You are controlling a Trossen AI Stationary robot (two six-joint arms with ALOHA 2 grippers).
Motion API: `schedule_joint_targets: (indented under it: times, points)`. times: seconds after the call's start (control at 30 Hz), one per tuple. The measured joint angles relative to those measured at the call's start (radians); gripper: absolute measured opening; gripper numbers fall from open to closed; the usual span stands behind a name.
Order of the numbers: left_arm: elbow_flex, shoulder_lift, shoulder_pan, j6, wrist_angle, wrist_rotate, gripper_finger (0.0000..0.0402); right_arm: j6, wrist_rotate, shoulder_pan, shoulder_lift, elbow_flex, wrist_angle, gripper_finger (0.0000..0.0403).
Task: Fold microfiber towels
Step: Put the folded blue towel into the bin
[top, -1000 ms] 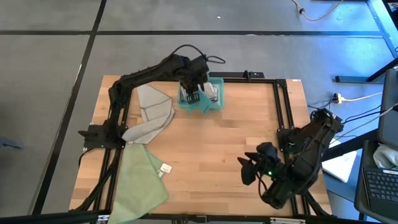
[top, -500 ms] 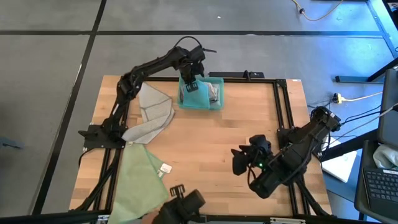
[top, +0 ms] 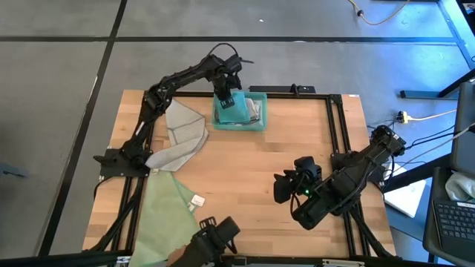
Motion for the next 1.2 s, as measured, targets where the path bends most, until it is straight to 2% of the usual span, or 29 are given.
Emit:
schedule_joint_targets:
  times: [0.13,0.3,0.37,0.7,0.93,1.2]
  points:
    - [0.000,0.004,-0.020,-0.006,0.024,-0.010,0.0030,0.000,-0.003,0.000,0.000,0.000,0.004,0.0207]
    - [0.002,-0.002,-0.047,0.024,0.061,-0.175,0.0065,0.000,-0.008,0.000,0.000,0.000,0.011,0.0207]
    - [0.005,-0.003,-0.045,0.029,0.055,-0.197,0.0078,0.000,-0.008,0.000,0.000,0.000,0.018,0.0207]
    - [0.006,-0.015,-0.058,0.026,0.020,-0.168,0.0131,-0.038,-0.008,0.000,0.000,0.000,0.025,0.0207]
    - [0.006,-0.067,-0.063,0.050,0.063,-0.104,0.0159,-0.054,-0.008,0.001,0.000,0.000,0.026,0.0207]
    - [0.007,-0.080,-0.065,0.049,0.042,-0.046,0.0214,-0.101,-0.008,0.005,0.000,0.000,0.032,0.0207]
